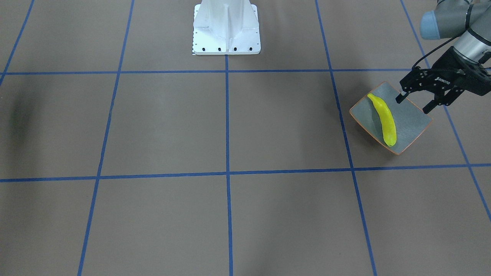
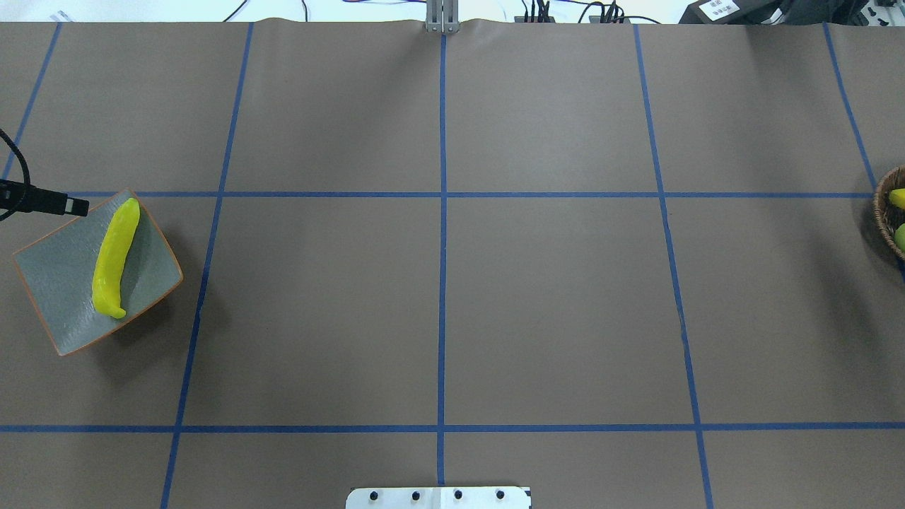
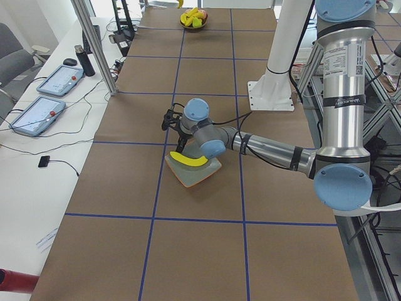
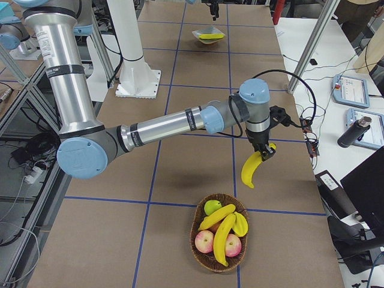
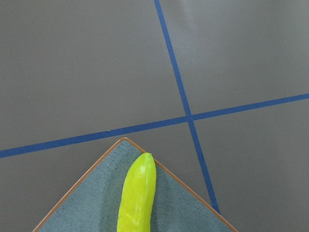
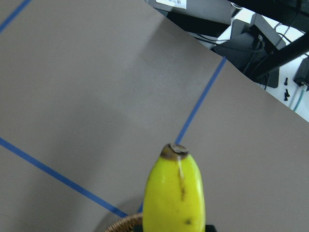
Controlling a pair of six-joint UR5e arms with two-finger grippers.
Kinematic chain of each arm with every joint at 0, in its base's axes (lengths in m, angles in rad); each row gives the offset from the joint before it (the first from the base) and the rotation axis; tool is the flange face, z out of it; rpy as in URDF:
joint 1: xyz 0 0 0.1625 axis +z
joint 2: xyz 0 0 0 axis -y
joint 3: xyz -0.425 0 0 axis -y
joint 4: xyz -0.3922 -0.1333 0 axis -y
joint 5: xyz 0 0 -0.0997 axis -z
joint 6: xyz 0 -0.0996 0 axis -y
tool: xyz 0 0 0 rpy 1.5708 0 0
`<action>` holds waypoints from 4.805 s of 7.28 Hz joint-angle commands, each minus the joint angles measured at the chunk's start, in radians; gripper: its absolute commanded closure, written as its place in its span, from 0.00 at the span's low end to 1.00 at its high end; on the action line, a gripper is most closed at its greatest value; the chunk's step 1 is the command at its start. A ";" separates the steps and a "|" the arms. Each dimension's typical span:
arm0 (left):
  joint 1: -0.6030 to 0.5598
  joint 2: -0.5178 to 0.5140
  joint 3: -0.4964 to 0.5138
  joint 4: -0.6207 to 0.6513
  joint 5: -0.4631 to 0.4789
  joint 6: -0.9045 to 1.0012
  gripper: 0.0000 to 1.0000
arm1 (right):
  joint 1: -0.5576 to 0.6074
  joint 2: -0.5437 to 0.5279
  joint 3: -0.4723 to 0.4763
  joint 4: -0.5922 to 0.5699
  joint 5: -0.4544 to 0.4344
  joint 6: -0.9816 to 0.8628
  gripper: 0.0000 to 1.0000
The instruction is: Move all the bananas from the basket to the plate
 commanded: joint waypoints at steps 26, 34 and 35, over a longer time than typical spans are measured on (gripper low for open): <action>0.502 -0.592 -0.008 -0.373 0.206 -0.521 0.18 | -0.756 0.409 0.370 0.212 -0.025 1.406 1.00; 0.502 -0.579 -0.009 -0.373 0.204 -0.520 1.00 | -0.710 0.407 0.382 0.215 -0.032 1.406 0.00; 0.500 -0.565 -0.012 -0.370 0.204 -0.520 1.00 | -0.677 0.401 0.382 0.209 -0.030 1.406 0.00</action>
